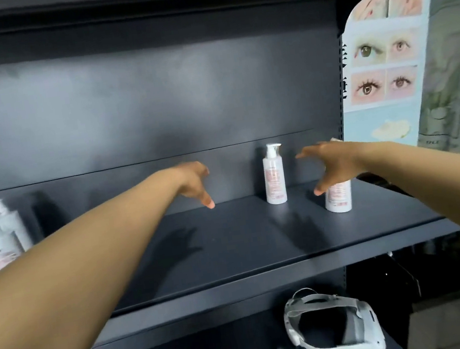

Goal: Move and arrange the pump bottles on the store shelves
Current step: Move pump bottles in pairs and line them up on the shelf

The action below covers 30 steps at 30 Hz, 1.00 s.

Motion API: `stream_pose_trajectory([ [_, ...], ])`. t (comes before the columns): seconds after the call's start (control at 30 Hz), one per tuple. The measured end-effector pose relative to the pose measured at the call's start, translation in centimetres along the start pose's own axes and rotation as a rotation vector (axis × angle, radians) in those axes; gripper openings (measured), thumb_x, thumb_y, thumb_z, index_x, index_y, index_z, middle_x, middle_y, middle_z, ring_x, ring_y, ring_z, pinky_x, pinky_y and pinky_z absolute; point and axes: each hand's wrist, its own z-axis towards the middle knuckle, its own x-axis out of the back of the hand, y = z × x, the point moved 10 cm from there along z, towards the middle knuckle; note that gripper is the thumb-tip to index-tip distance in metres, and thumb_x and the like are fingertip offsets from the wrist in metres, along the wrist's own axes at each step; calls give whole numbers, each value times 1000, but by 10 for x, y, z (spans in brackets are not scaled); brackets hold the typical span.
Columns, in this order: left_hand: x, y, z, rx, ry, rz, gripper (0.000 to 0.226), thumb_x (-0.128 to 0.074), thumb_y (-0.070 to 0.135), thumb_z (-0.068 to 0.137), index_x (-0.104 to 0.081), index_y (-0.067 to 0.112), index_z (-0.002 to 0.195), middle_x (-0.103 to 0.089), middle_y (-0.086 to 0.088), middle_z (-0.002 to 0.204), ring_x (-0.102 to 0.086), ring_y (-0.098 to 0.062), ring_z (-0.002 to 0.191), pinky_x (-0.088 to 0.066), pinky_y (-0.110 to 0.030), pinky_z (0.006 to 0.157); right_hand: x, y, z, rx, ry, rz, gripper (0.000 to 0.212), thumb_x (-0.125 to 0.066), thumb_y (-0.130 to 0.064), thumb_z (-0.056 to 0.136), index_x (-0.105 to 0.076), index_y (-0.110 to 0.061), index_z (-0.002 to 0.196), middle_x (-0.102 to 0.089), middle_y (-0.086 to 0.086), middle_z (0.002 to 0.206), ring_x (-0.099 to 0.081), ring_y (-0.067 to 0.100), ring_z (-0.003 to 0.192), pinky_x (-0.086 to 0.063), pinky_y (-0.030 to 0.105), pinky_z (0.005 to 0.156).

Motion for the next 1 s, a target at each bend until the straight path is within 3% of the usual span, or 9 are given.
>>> stream_pose_trajectory([
  [0.13, -7, 15, 29, -16, -33, -30, 90, -75, 39, 75, -25, 18, 148, -27, -1, 153, -29, -23, 140, -29, -35, 113, -6, 40, 0, -52, -5, 4, 91, -79, -35, 71, -27, -26, 147, -41, 11, 141, -45, 30, 127, -40, 40, 103],
  [0.33, -10, 52, 76, -69, 44, -75, 91, -76, 42, 73, -28, 18, 146, -31, -2, 152, -32, -24, 139, -31, -34, 112, 2, 92, 14, -107, 98, 95, 89, -80, -32, 73, -31, -17, 145, -44, 10, 141, -46, 28, 126, -37, 35, 104],
  [0.63, -33, 101, 159, -35, 45, -191, 96, -80, 36, 70, -25, 18, 147, -31, -2, 152, -34, -23, 138, -33, -34, 111, -21, 150, 78, -1, 54, 251, 88, -82, -33, 69, -33, -24, 142, -44, 4, 138, -47, 23, 125, -36, 33, 106],
  [0.7, -33, 107, 179, -8, 62, -233, 99, -82, 36, 67, -26, 18, 147, -34, -3, 151, -36, -24, 137, -35, -35, 109, -29, 157, 91, 64, 28, 358, 86, -82, -27, 71, -33, -23, 142, -48, -5, 132, -49, 17, 121, -40, 21, 98],
  [0.77, -33, 113, 196, 18, 90, -284, 100, -82, 36, 66, -26, 17, 147, -35, -3, 150, -37, -23, 136, -35, -34, 109, -34, 160, 99, 121, 7, 488, 81, -81, -18, 74, -34, -23, 140, -51, -18, 116, -55, 10, 104, -40, 2, 75],
  [0.8, -35, 114, 203, 30, 106, -311, 99, -81, 36, 67, -26, 15, 147, -36, -3, 150, -38, -23, 136, -35, -34, 109, -35, 160, 102, 146, 5, 541, 79, -80, -16, 74, -36, -24, 138, -51, -22, 111, -56, 6, 95, -40, -1, 67],
  [0.9, -46, 115, 223, 78, 142, -445, 89, -79, 34, 70, -33, 13, 142, -43, -2, 144, -45, -23, 130, -38, -32, 104, -46, 158, 110, 230, -20, 643, 73, -81, -14, 72, -40, -28, 131, -54, -16, 110, -59, 4, 91, -46, 7, 72],
  [1.0, -58, 117, 241, 110, 174, -621, 75, -81, 32, 68, -46, 15, 132, -56, -2, 131, -54, -21, 117, -43, -29, 94, -55, 156, 116, 298, -35, 689, 71, -82, -12, 71, -41, -27, 127, -55, -5, 112, -59, 21, 104, -51, 33, 92],
])
